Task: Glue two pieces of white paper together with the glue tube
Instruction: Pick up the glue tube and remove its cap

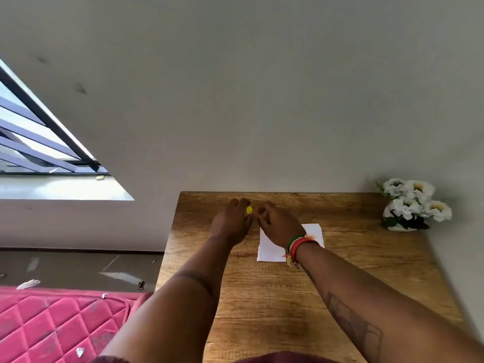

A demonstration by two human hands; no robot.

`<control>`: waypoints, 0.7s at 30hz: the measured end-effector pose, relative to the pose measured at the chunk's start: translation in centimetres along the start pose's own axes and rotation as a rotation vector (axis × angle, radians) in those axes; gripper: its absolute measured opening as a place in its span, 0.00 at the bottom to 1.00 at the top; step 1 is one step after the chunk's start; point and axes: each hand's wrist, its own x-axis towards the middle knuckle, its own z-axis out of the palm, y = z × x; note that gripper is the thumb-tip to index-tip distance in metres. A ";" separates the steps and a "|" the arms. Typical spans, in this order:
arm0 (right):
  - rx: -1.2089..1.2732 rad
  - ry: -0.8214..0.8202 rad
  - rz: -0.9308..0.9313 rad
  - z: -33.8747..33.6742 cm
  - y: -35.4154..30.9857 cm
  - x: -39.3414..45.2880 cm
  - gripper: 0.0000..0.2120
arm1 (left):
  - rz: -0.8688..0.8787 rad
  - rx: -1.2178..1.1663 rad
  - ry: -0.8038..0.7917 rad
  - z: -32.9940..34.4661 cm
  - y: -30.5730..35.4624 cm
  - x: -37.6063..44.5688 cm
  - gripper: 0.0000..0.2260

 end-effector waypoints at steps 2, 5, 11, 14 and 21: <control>0.017 0.008 0.020 0.5 0.2 0.6 0.15 | -0.030 0.005 -0.015 0.4 -0.3 0.6 0.19; 0.051 -0.002 0.037 1.1 0.2 1.1 0.15 | -0.033 0.015 -0.047 1.0 -0.6 1.2 0.17; 0.190 0.020 0.031 2.0 1.4 1.2 0.14 | -0.164 -0.234 -0.014 1.5 0.2 2.2 0.08; 0.300 0.018 0.014 1.6 1.8 0.4 0.14 | -0.359 -0.647 -0.044 1.6 1.0 1.9 0.10; 0.254 0.062 -0.024 0.7 1.4 -1.8 0.06 | -0.533 -1.127 -0.183 1.7 3.0 -0.2 0.11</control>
